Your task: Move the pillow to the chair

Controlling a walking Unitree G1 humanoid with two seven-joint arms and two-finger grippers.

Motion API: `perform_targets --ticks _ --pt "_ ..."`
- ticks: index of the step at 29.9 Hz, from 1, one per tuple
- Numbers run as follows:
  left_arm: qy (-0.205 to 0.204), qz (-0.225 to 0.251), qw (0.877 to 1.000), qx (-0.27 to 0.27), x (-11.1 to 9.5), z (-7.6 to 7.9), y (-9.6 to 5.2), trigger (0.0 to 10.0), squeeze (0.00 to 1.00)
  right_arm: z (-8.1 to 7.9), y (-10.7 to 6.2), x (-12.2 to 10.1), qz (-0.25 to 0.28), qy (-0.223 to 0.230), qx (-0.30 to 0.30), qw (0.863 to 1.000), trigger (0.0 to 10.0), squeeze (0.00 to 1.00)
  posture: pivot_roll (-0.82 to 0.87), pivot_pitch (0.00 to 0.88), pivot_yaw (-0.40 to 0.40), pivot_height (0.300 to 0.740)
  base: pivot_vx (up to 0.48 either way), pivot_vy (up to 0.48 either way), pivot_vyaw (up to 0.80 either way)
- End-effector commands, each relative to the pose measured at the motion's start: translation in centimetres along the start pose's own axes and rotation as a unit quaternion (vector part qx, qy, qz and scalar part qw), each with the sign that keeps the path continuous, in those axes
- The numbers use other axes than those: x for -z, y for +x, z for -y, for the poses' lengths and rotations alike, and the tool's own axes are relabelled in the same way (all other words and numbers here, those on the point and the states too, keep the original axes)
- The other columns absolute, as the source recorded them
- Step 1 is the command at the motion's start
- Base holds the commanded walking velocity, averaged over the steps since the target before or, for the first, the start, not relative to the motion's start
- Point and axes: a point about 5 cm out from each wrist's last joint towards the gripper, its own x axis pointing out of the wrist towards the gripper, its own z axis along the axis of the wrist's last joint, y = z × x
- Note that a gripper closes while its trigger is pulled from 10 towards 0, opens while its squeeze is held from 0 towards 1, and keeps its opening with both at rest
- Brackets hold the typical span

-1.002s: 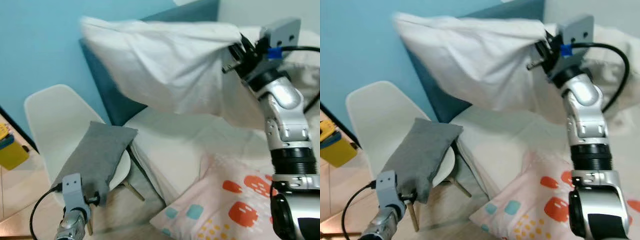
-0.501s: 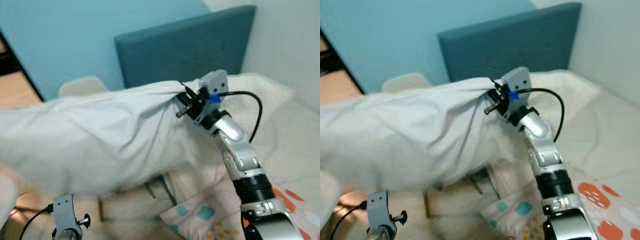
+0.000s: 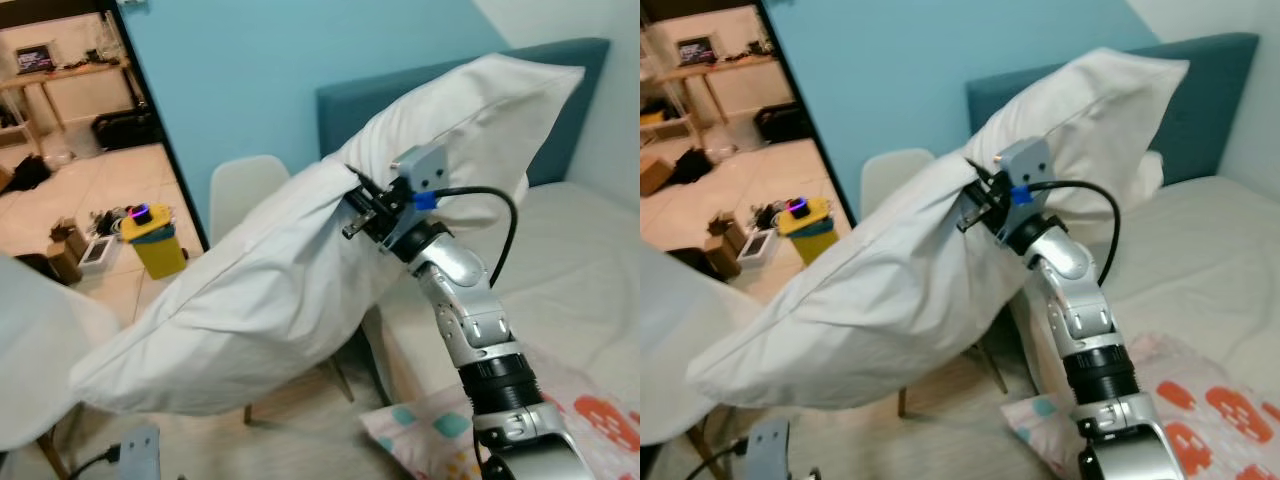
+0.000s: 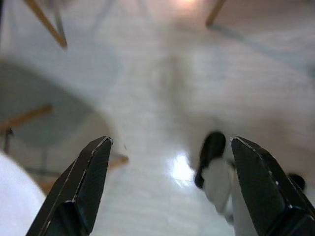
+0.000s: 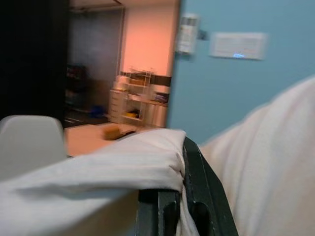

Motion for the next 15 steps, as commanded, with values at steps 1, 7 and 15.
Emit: perform_targets --ticks 1,7,15 --pt "0.010 -0.010 1.000 0.003 0.4 -0.2 -0.1 10.0 0.00 -0.9 0.8 -1.7 0.043 0.001 -0.020 0.999 0.0 0.00 0.07 0.000 0.045 0.740 0.000 0.000 0.63" --pt "0.009 -0.008 1.000 0.011 0.5 0.0 -0.1 10.0 0.00 -1.1 0.8 -1.8 0.047 0.005 -0.023 0.999 0.0 0.00 0.07 0.000 0.039 0.740 0.000 0.000 0.63" --pt "-0.018 0.055 0.998 0.034 -2.7 1.0 0.4 10.0 0.00 -1.4 1.1 -2.1 0.055 0.014 -0.029 0.998 0.0 0.00 0.08 0.000 0.029 0.740 0.000 0.000 0.63"
